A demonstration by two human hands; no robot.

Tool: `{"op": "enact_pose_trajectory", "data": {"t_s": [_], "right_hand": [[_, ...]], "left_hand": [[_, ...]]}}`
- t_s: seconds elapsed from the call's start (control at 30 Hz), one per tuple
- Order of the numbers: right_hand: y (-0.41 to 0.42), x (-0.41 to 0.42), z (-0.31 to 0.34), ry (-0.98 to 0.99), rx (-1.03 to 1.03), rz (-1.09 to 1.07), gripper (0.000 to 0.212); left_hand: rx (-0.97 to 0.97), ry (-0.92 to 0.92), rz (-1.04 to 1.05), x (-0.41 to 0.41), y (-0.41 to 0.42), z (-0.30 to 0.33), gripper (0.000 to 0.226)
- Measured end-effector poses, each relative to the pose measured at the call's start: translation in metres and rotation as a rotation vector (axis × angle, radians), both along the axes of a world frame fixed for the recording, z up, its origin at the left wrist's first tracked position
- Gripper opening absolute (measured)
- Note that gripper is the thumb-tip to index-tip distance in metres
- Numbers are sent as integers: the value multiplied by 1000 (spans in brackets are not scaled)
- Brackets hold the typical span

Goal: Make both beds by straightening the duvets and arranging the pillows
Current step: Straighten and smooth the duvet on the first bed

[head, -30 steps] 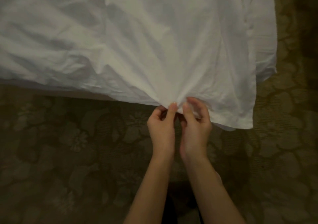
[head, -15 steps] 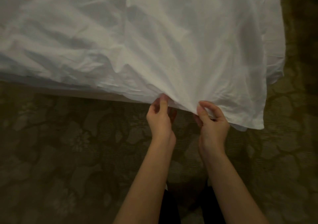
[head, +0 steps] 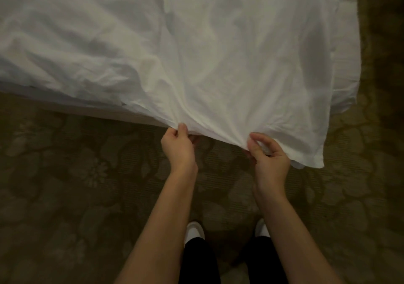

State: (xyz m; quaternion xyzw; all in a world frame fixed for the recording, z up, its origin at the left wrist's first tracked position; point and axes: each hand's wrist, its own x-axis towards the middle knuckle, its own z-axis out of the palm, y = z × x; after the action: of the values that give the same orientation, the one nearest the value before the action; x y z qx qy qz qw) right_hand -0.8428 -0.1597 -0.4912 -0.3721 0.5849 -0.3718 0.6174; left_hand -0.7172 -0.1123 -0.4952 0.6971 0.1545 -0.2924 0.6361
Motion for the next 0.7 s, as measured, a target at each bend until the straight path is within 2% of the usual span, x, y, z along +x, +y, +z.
{"op": "enact_pose_trajectory", "data": {"t_s": [0.07,0.17,0.37,0.53,0.6,0.7], "right_hand": [[3,-2,2,-8,-14,14,19],[5,-4,4,-46,3,17,17],[2,2,-8,34,39,-12,19],[13,11,-13,-94,69,-60,18],[22,24,-16,-151,94,-40,20],[27,48,-19,-176,96,-11,20]], "left_hand": [[39,-99,2,-1,6,3,24],[-30,-186,64,-10,13,8,21],[-195,234,109,-6,-7,-10,16],[-269,257,83,1,-10,-15,11],[-279,230,122,1,-8,-16,23],[-197,130,214,7,-5,-21,43]]}}
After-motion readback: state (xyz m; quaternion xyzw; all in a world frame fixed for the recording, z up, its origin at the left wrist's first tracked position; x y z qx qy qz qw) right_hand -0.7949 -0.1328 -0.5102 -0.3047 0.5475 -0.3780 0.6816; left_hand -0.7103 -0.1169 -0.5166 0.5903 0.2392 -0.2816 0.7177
